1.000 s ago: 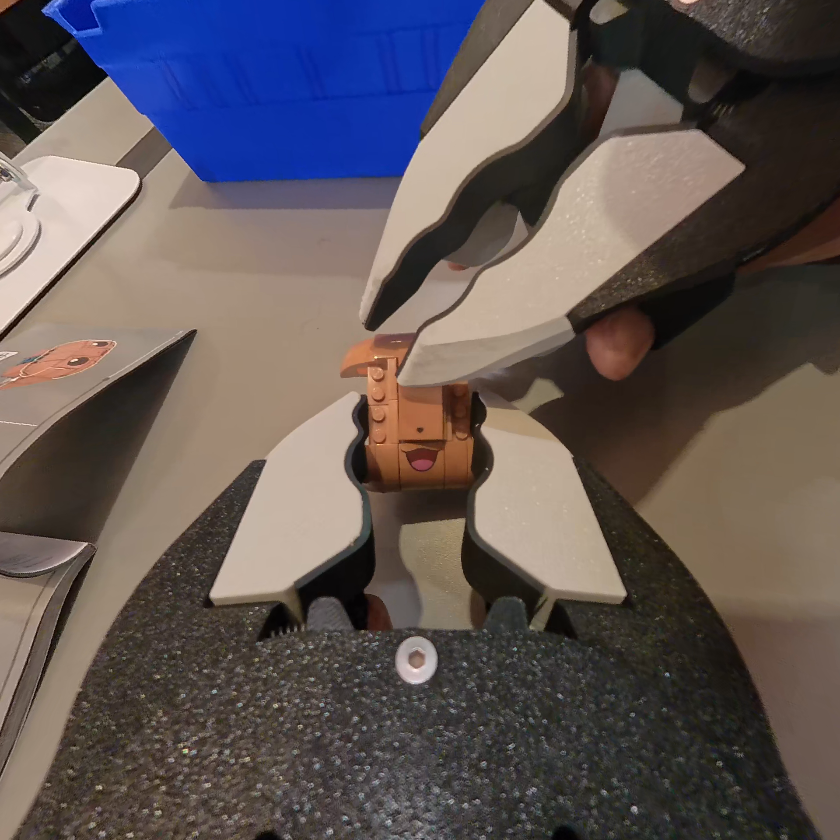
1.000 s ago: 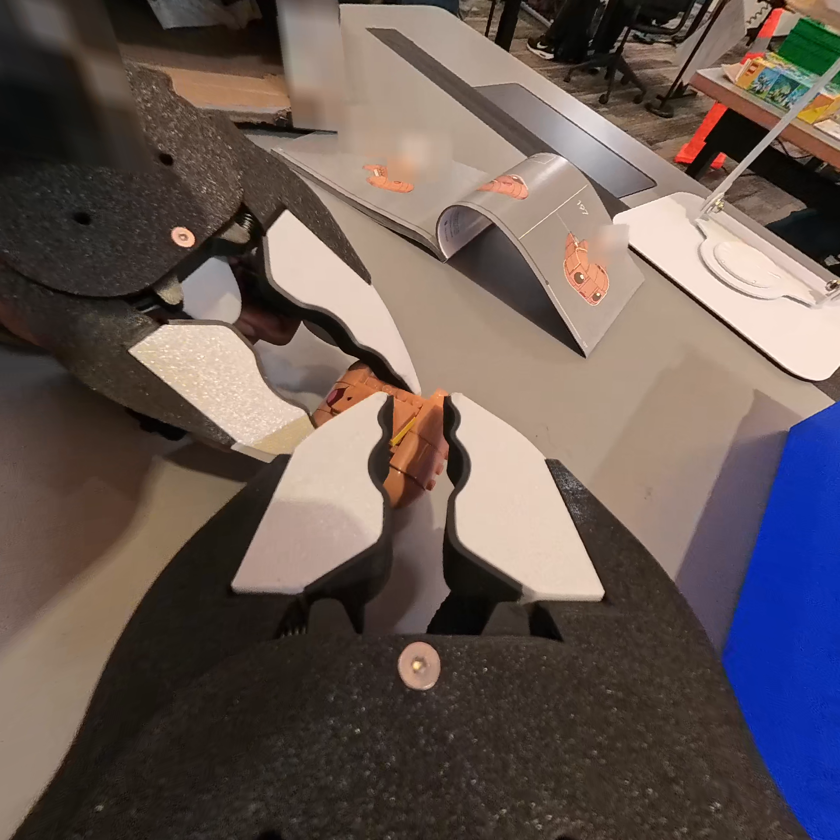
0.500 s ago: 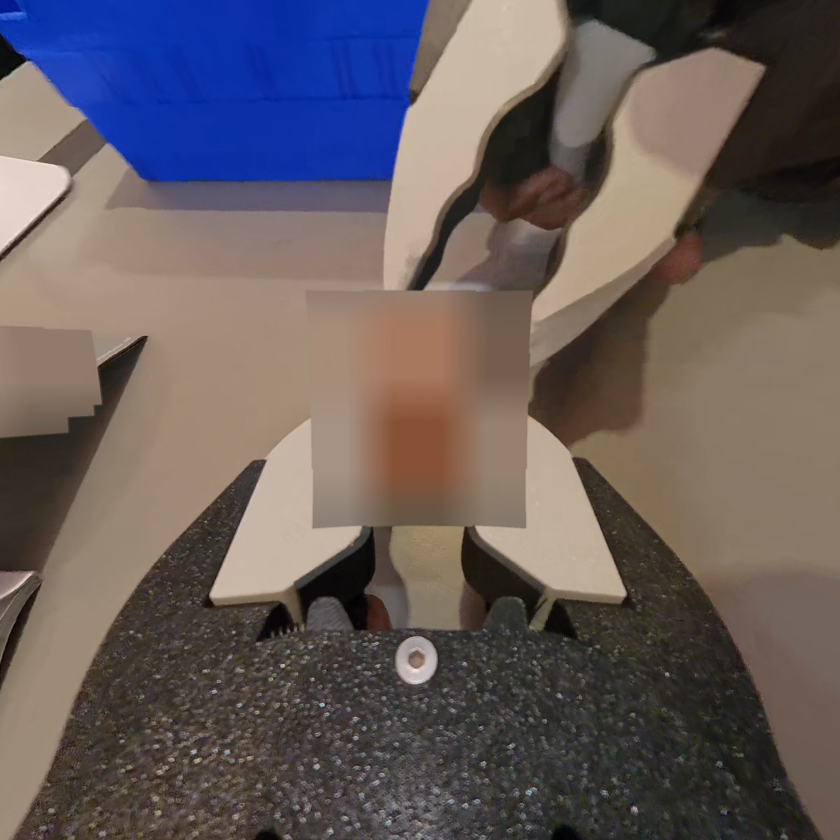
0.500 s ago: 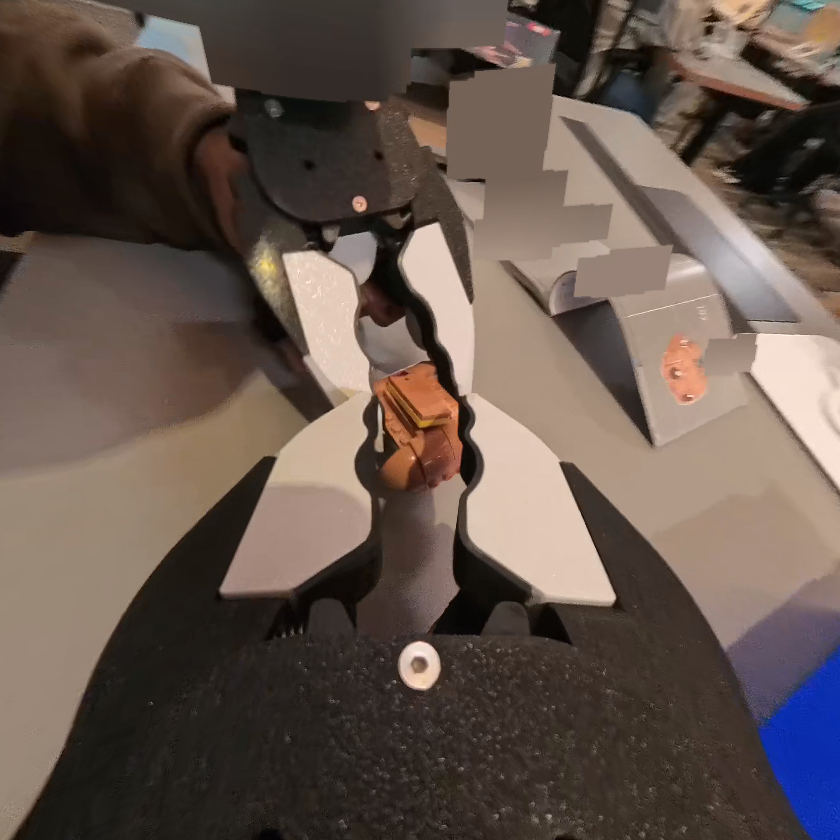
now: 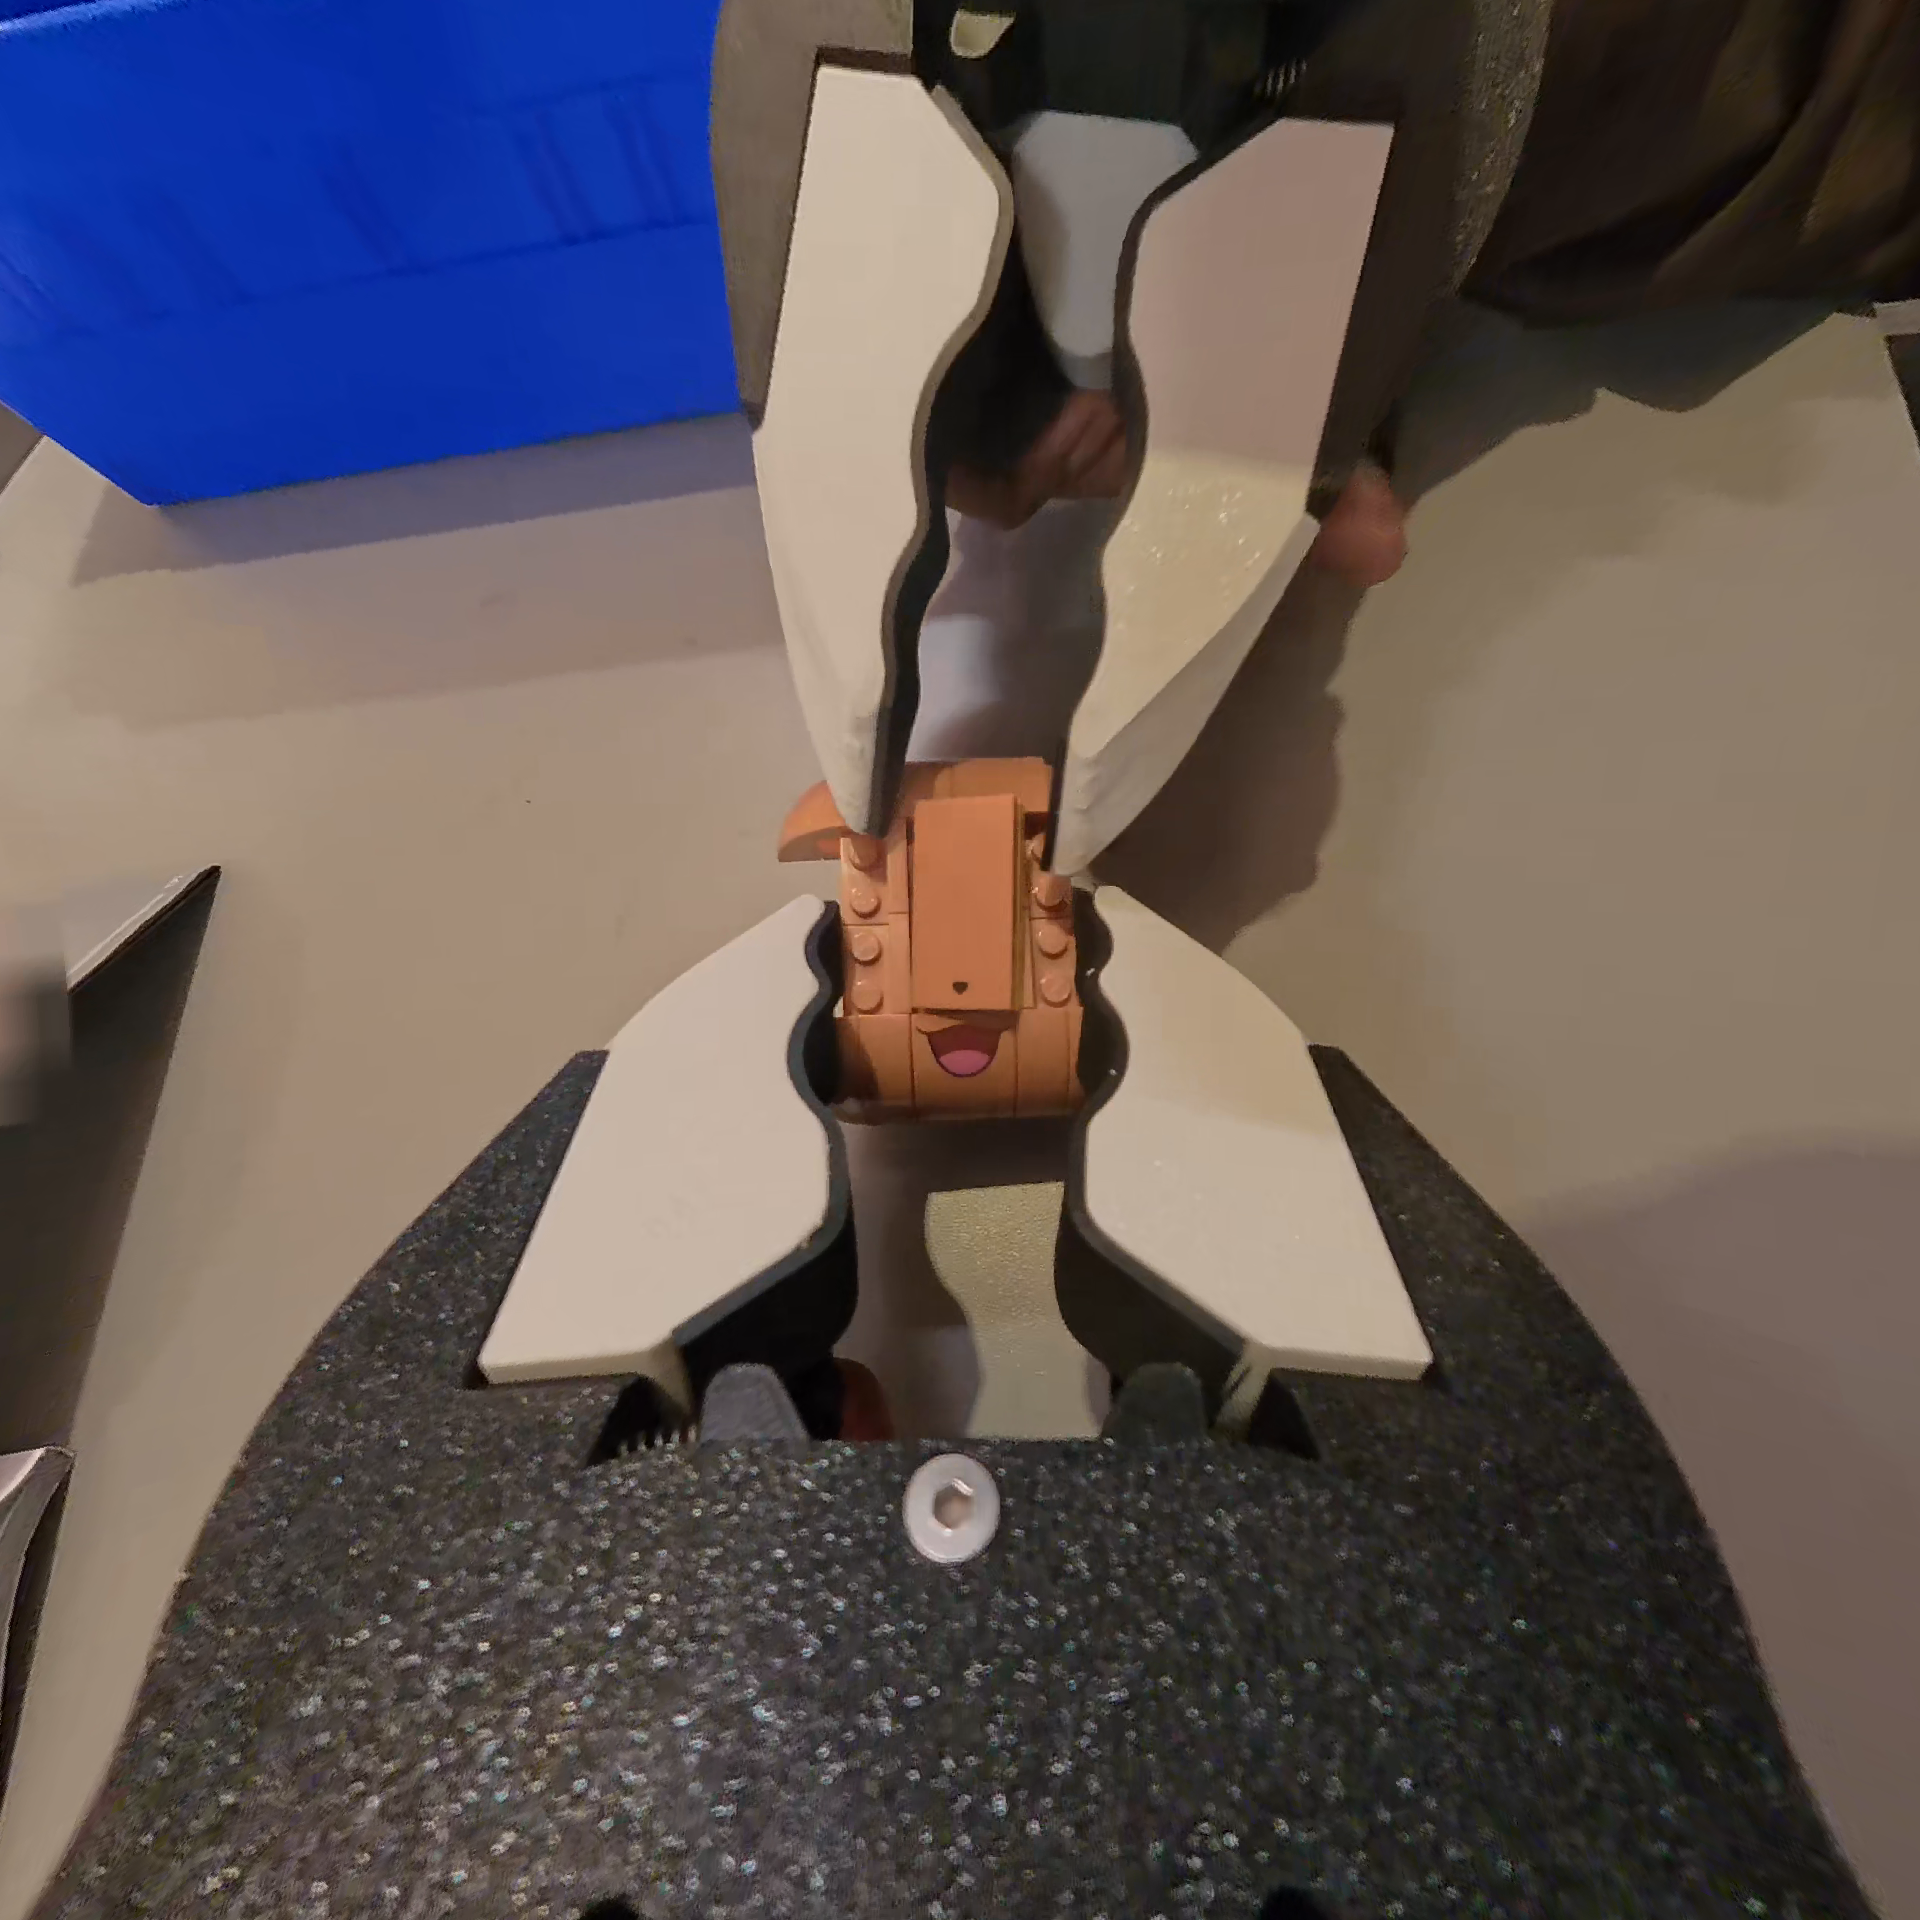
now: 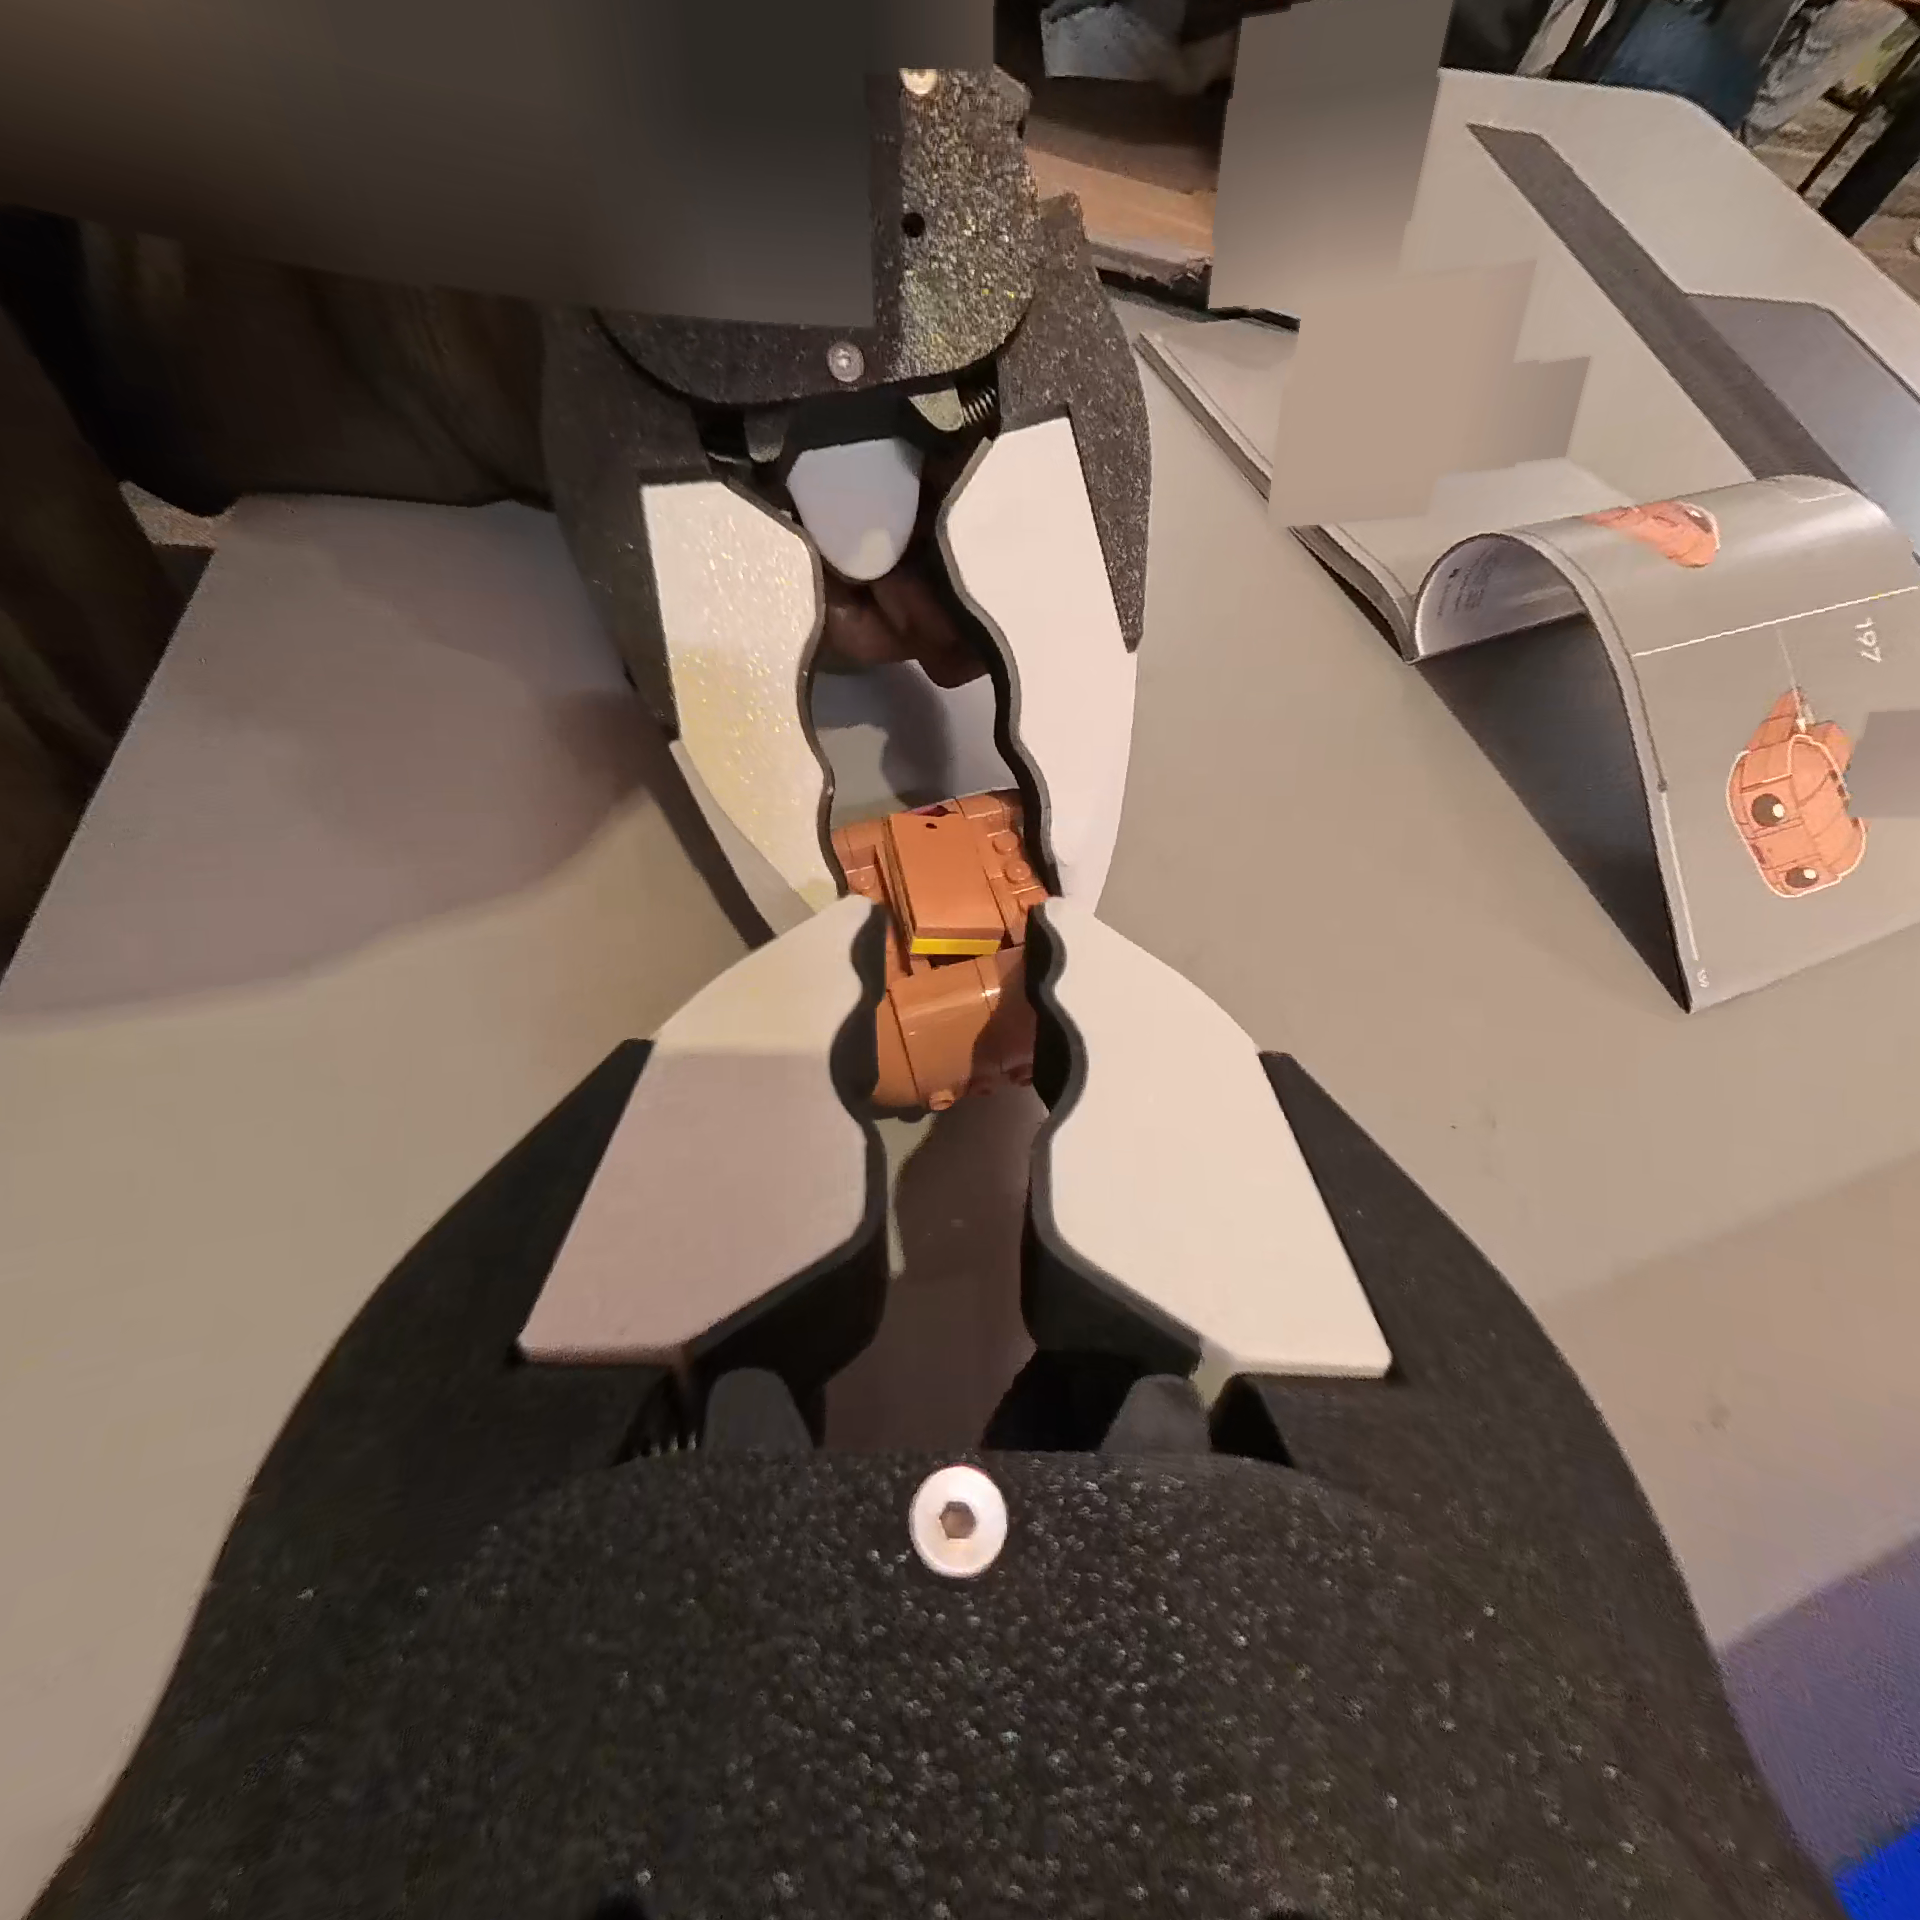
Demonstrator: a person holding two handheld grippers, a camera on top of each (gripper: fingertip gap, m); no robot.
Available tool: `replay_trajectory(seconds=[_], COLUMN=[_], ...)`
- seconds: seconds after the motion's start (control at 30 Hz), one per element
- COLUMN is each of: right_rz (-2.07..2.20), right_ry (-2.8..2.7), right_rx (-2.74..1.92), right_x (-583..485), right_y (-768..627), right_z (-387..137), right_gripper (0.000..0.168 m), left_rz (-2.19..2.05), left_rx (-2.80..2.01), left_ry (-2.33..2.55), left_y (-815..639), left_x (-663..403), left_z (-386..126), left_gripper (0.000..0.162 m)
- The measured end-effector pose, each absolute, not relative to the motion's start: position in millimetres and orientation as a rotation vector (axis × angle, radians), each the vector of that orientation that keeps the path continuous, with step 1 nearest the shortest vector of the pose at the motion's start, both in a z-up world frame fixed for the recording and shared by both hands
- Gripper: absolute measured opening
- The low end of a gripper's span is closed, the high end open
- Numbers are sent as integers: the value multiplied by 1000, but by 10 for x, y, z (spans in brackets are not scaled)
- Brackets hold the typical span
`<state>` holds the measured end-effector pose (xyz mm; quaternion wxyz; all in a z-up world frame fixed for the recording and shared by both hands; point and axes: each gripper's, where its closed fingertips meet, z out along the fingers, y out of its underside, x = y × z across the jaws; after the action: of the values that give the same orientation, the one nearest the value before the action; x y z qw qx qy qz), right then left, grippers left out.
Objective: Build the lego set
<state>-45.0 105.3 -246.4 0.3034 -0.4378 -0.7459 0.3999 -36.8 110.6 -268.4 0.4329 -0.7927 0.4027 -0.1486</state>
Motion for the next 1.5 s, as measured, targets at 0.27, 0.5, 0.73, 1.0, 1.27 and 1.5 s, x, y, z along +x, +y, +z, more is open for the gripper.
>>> replay_trajectory(seconds=[0.27, 0.5, 0.73, 1.0, 1.27, 1.5], right_rz=[1039, 980, 800, 701, 608, 566], right_ry=[-1987, -2050, -2124, -2157, -2197, -2258], right_rx=[-1156, -1093, -986, -972, -986, -1019], right_x=[-442, -393, -375, -358, -346, -308], right_y=[1066, 1026, 996, 1019, 1033, 1021], right_z=[-2484, -2465, -2508, -2513, -2542, -2605], right_gripper=[18, 17, 17, 17, 17, 17], left_rz=[-373, -401, -452, -457, -459, -466], left_rx=[-1994, -2009, -2030, -2043, -2062, -2065], left_ry=[1015, 1047, 1043, 1048, 1049, 1068], left_y=[1096, 1051, 1025, 1016, 1010, 989], left_x=[-368, -335, -313, -313, -303, -269], left_z=[-2727, -2767, -2787, -2805, -2831, -2848], left_gripper=[43, 43, 43, 43, 43, 43])
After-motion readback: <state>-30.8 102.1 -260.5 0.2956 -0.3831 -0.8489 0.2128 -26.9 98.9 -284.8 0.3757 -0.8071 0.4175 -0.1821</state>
